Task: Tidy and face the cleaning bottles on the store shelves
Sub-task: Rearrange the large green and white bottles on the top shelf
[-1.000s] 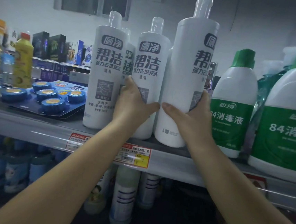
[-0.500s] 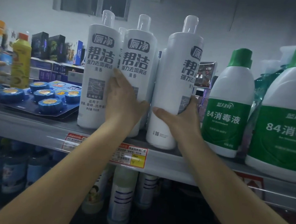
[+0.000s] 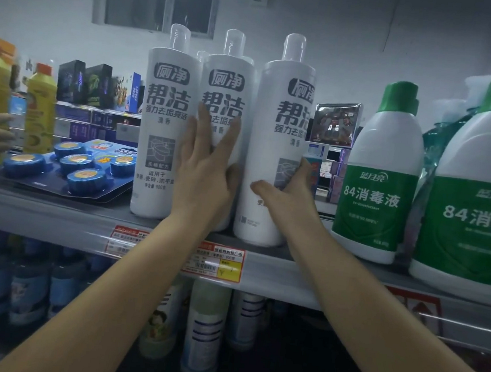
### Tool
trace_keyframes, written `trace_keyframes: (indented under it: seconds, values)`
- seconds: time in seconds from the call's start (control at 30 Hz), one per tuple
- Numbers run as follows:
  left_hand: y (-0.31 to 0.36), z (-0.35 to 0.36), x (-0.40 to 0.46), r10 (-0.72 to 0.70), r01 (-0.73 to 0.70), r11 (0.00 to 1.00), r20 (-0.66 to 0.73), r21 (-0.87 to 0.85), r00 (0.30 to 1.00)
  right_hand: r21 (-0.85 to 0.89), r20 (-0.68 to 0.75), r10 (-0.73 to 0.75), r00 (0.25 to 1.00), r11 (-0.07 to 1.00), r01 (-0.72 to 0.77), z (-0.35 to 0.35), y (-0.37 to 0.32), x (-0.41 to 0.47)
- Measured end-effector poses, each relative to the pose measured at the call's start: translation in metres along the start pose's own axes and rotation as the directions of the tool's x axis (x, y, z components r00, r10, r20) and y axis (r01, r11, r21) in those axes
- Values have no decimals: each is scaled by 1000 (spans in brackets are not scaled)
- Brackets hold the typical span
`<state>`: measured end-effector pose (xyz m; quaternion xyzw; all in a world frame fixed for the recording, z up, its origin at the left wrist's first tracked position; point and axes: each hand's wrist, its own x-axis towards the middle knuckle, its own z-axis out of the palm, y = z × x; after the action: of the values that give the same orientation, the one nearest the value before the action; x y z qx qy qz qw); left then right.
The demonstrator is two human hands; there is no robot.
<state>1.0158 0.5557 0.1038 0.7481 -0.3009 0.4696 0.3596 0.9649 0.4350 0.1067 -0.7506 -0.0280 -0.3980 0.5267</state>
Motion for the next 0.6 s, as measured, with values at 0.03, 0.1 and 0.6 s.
trace_keyframes:
  seconds: [0.03,0.1,0.6]
  values:
    - [0,1,0,11,-11,1000,-13,-11,1000,-19,13,-2,1000,1000,2,0,1,1]
    - [2,2,2,17,-18,999,-43,-31,999,-64,29,2,1000,998,0,6,3,3]
    - [25,7,1,155,-166,982,-120,-86,981,-153,199,-15,980,987,46,-8,-10,-15]
